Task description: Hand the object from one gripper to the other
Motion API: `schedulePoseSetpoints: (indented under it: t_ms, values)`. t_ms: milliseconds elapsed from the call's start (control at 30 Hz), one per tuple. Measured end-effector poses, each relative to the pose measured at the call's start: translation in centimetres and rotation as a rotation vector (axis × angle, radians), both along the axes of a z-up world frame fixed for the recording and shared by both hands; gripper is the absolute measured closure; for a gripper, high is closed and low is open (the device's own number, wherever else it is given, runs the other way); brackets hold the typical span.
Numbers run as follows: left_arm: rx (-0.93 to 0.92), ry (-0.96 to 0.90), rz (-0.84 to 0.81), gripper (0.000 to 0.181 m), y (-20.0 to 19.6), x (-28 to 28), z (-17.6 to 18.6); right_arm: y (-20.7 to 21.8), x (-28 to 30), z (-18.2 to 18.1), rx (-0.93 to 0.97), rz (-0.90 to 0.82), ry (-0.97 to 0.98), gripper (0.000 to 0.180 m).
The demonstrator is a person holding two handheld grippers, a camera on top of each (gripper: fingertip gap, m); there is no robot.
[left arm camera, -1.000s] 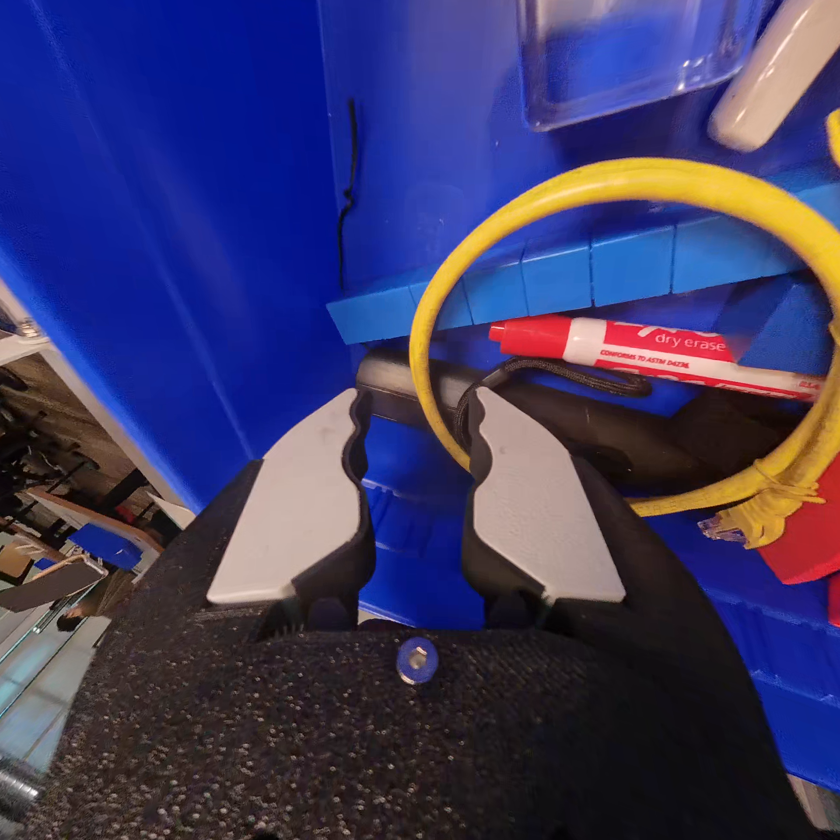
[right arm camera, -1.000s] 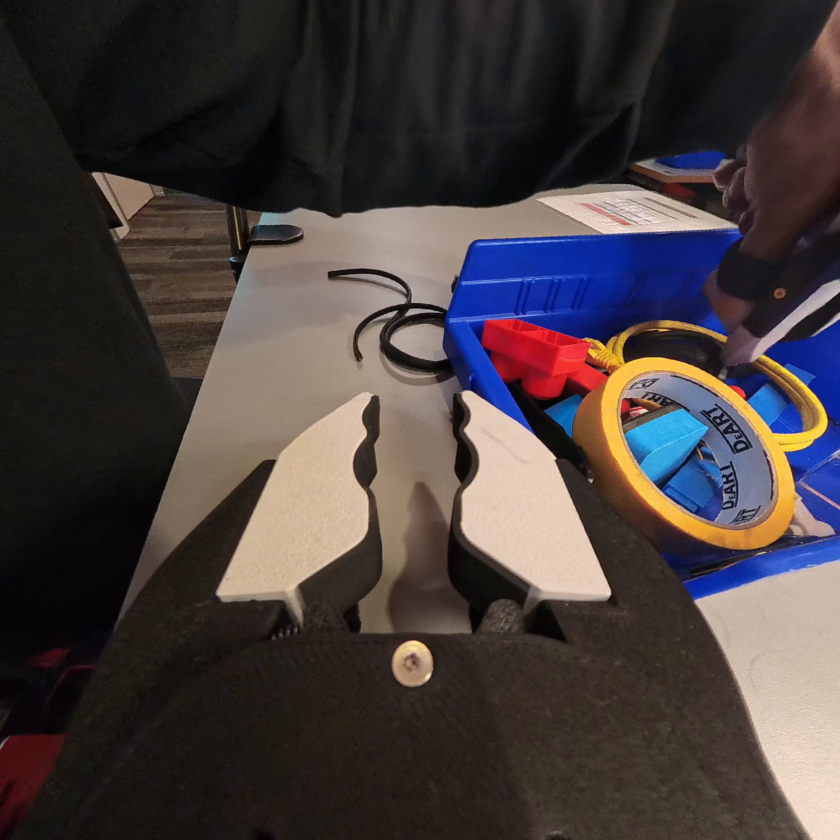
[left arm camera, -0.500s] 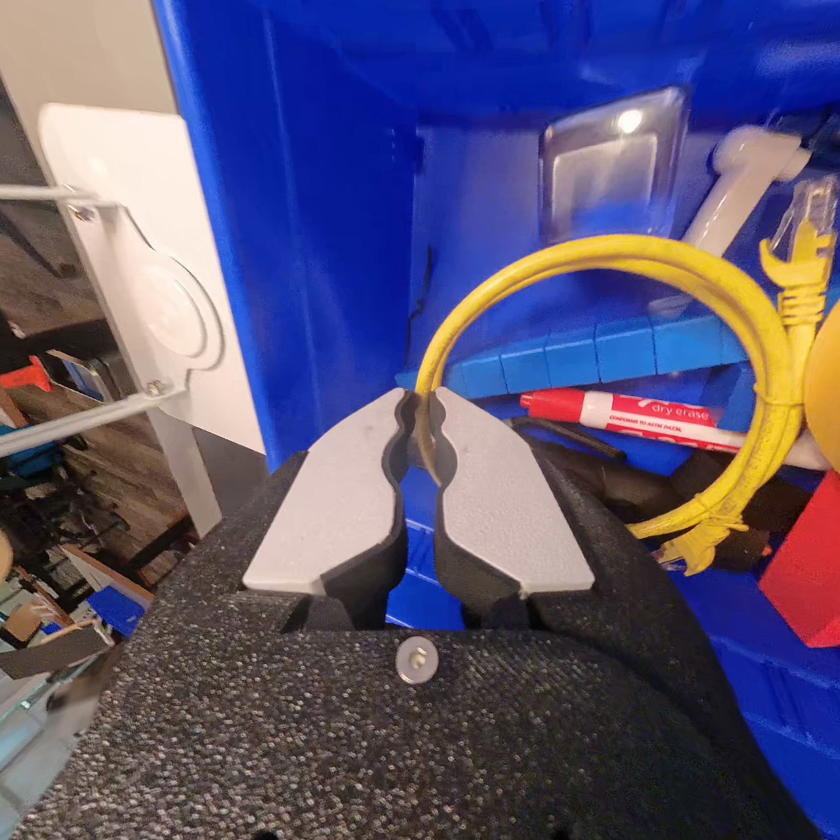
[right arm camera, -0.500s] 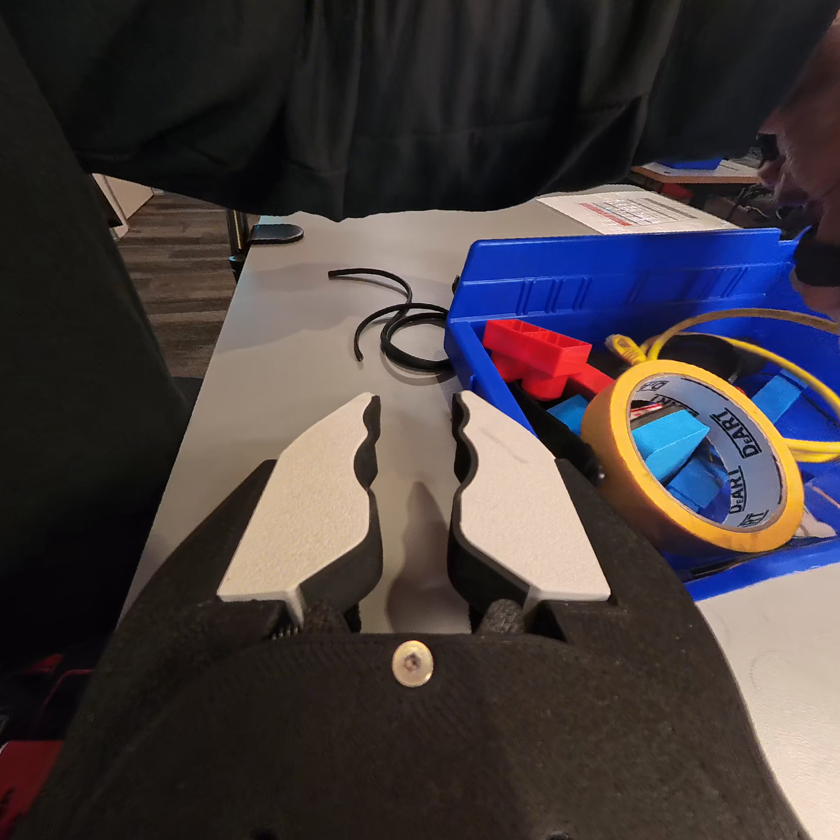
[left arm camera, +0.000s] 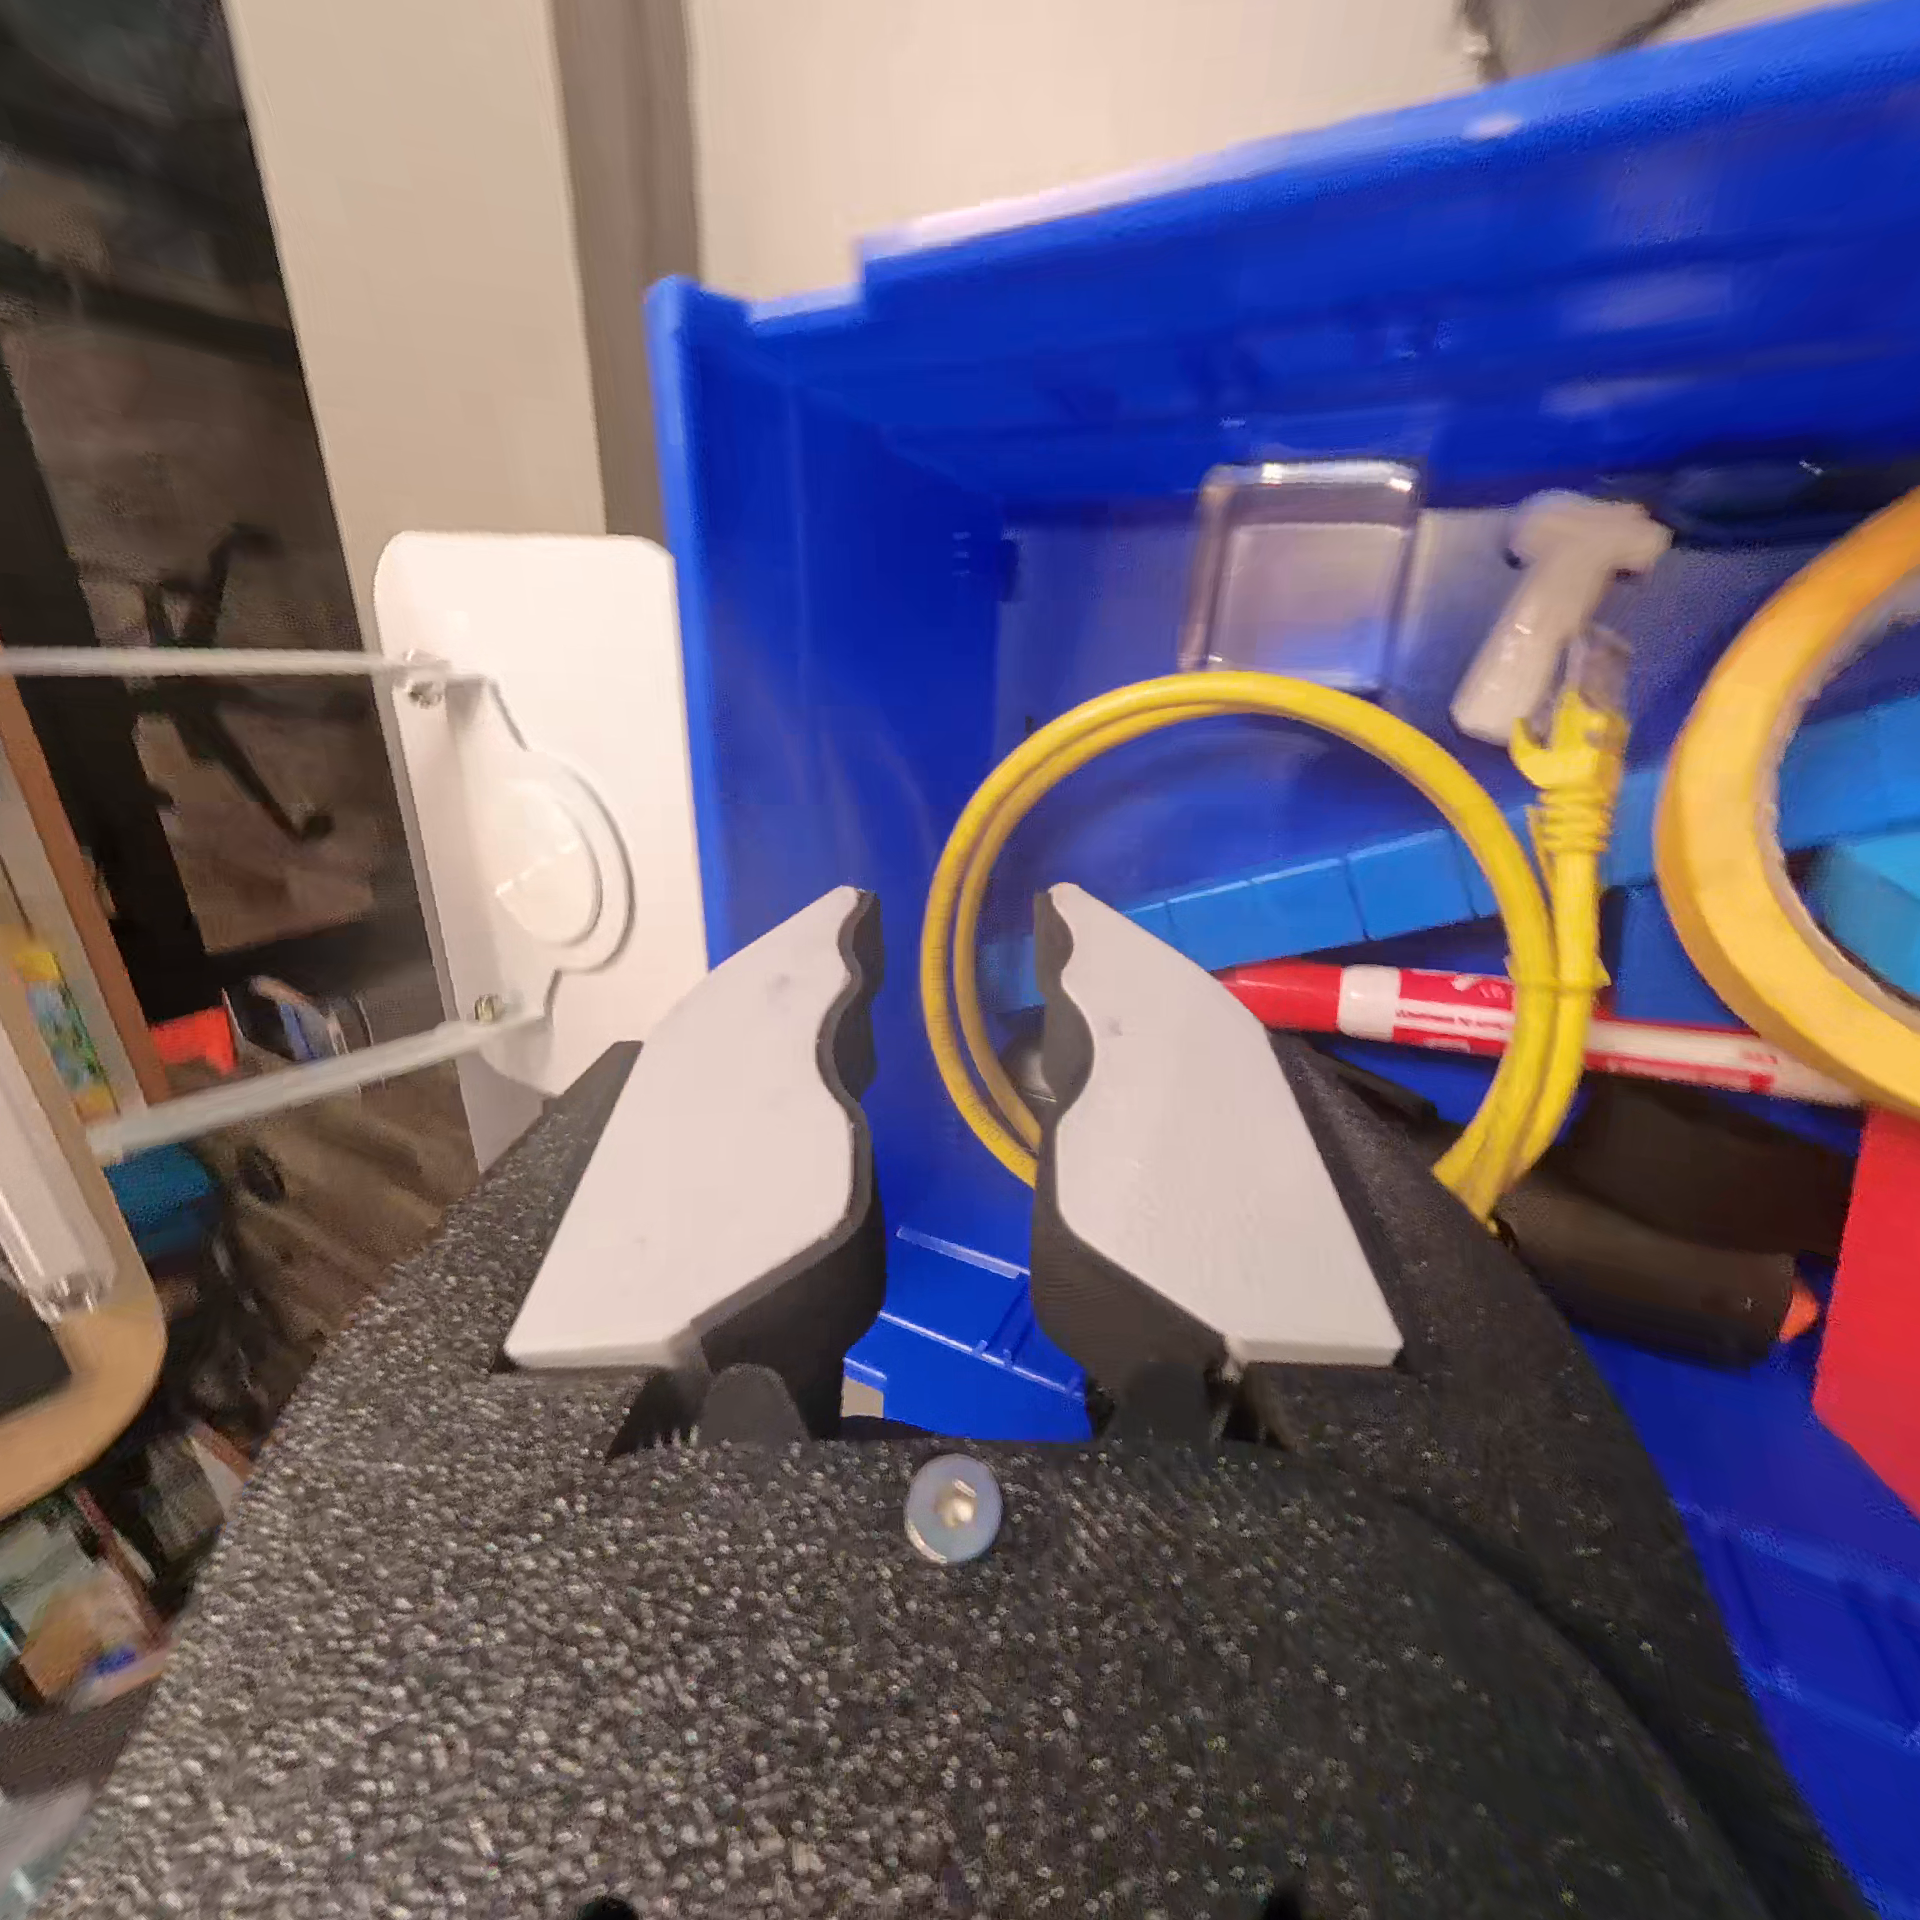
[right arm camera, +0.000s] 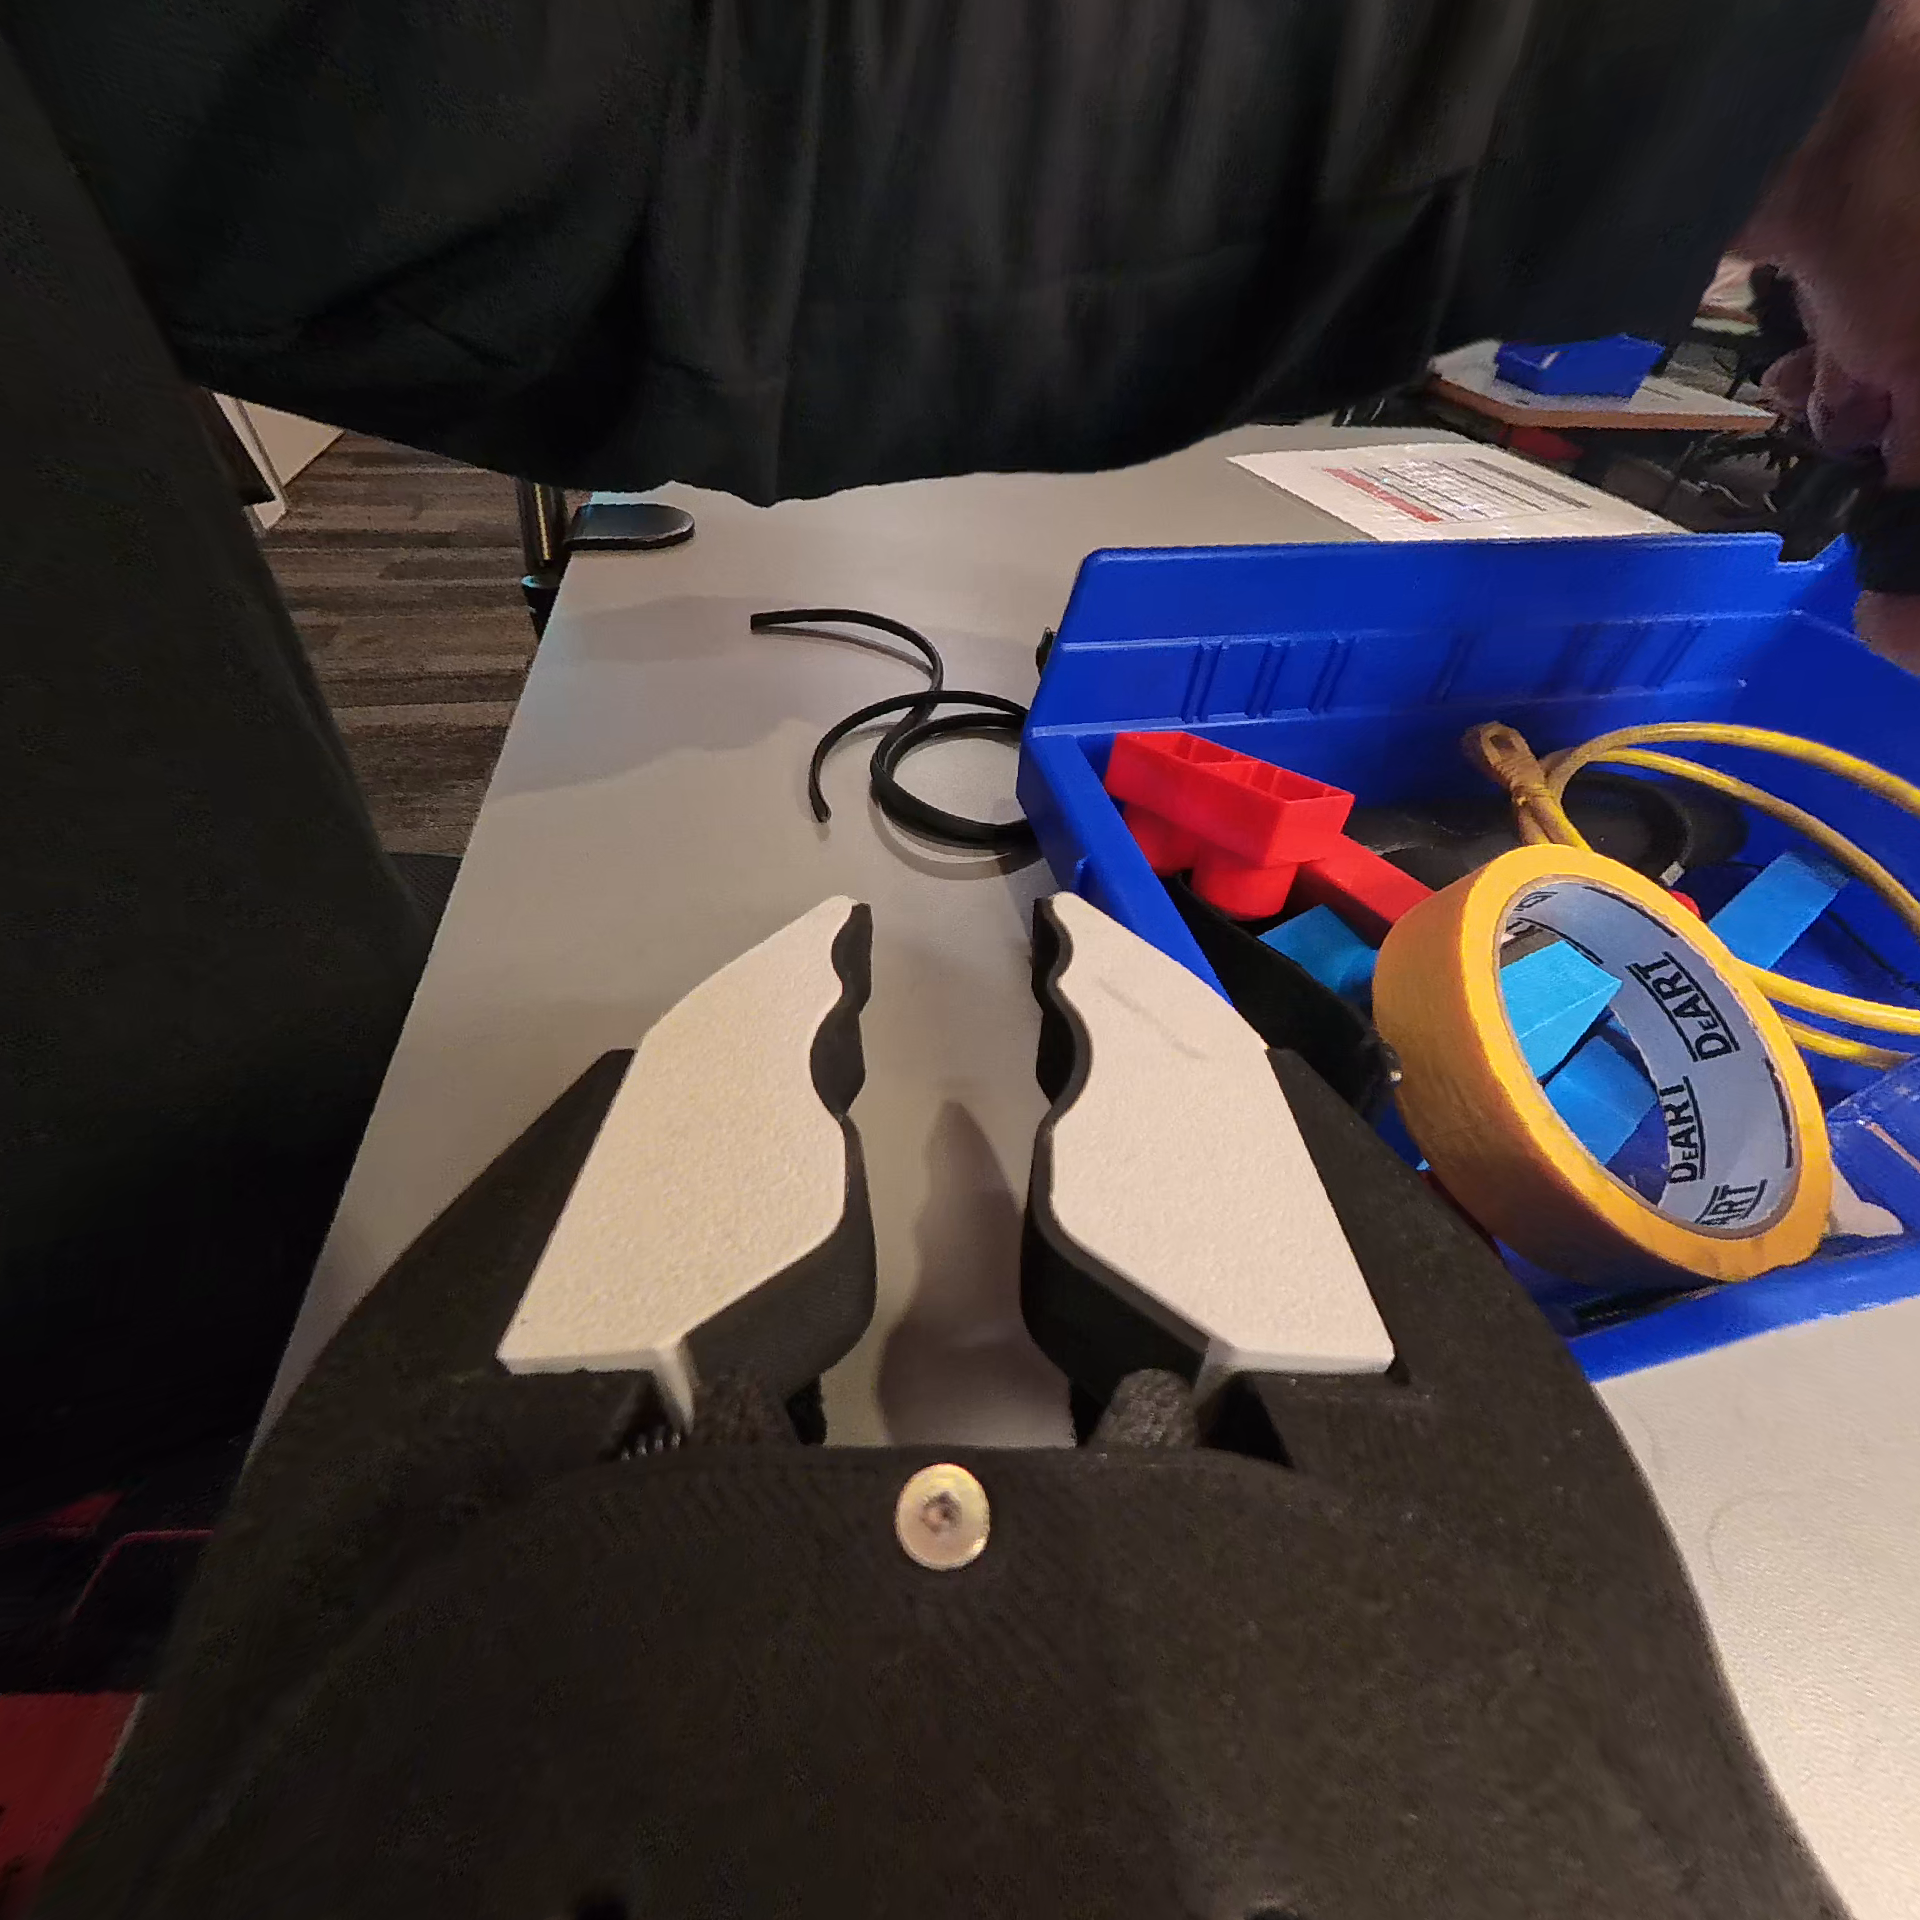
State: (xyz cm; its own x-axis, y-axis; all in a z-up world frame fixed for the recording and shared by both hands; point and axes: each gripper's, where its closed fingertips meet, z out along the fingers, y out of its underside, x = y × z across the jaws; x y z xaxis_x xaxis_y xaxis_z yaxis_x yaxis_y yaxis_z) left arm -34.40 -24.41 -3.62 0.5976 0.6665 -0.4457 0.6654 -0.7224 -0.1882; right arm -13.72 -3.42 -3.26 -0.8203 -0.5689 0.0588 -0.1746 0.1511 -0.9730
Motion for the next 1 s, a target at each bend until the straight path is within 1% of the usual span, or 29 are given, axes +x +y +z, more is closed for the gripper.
schedulePoseSetpoints:
  t_ms: [33, 100, 200, 300, 400, 533, 633, 800, 900, 1000]
  values:
    - [-0.003, -0.017, -0.075, 0.149, 0.6, 0.4, -0.1, 0.0, 0.0, 0.0, 0.000, 0.001, 0.002, 0.151]
    - [-0.017, -0.100, -0.235, 0.145, 1.8, 2.0, -1.2, 0.0, 0.0, 0.0, 0.000, 0.002, 0.002, 0.151]
    - [-0.064, -0.228, -0.359, 0.140, 2.2, 3.6, -3.5, 0.0, 0.0, 0.0, 0.000, 0.002, -0.002, 0.151]
    - [-0.113, -0.311, -0.397, 0.134, 1.7, 4.1, -5.1, 0.0, 0.0, 0.0, 0.000, 0.003, -0.002, 0.151]
    - [-0.135, -0.352, -0.462, 0.135, 1.9, 4.0, -6.2, 0.0, 0.0, 0.0, -0.001, 0.005, -0.002, 0.151]
    - [-0.168, -0.431, -0.502, 0.136, 1.9, 4.1, -7.1, 0.1, 0.1, 0.0, -0.001, 0.008, 0.000, 0.151]
    - [-0.199, -0.508, -0.523, 0.147, 1.8, 4.5, -8.0, 0.1, 0.1, 0.0, 0.000, 0.009, -0.001, 0.151]
    - [-0.256, -0.518, -0.533, 0.151, 1.4, 4.6, -7.5, 0.0, -0.1, 0.0, -0.003, 0.004, 0.005, 0.151]
    - [-0.331, -0.475, -0.503, 0.153, 1.0, 4.6, -5.9, 0.1, 0.1, 0.1, -0.009, 0.006, 0.007, 0.151]
    - [-0.410, -0.397, -0.442, 0.155, 0.5, 4.5, -3.5, 0.1, 0.2, 0.0, -0.016, 0.006, 0.023, 0.151]
